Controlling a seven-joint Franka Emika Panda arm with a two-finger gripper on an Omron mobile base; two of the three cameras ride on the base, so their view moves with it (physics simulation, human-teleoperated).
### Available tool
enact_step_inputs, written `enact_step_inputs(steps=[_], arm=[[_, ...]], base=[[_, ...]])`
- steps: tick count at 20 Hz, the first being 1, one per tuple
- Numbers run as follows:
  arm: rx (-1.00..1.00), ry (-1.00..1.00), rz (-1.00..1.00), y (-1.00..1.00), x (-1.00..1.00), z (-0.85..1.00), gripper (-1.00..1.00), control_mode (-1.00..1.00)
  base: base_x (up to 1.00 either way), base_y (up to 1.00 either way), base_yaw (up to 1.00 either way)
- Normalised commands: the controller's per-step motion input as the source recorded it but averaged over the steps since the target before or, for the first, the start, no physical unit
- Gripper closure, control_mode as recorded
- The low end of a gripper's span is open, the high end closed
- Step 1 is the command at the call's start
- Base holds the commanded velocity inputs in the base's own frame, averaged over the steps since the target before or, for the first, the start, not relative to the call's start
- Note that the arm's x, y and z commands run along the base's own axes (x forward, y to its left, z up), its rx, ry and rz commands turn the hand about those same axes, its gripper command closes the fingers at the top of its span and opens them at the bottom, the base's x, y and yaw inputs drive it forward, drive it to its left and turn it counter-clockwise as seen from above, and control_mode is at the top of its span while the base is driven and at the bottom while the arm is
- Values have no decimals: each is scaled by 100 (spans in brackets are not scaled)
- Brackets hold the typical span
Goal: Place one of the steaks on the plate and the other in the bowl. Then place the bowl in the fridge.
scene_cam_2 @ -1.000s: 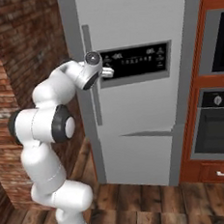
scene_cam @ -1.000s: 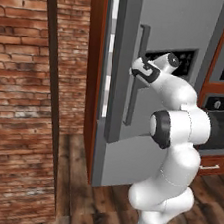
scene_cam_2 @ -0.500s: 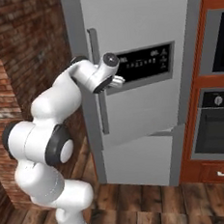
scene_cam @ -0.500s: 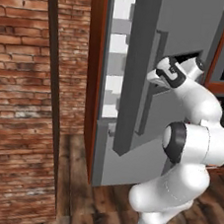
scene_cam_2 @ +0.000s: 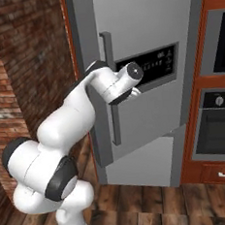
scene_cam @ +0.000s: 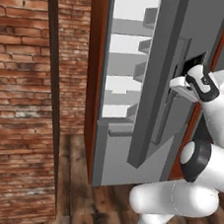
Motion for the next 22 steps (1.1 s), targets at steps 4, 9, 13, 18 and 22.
enact_step_inputs(steps=[4, 9, 13, 18, 22], arm=[[0, -8, 6, 0, -4, 9, -100, -100], [0, -7, 2, 0, -5, 6, -100, -100], [0, -1, 0, -21, -13, 16, -100, -100], [-11, 0, 0, -5, -53, 42, -100, -100], [-27, -3, -10, 0, -100, 32, -100, -100]], base=[[0, 0, 0], [0, 0, 0], [0, 0, 0], [0, 0, 0], [0, 0, 0]])
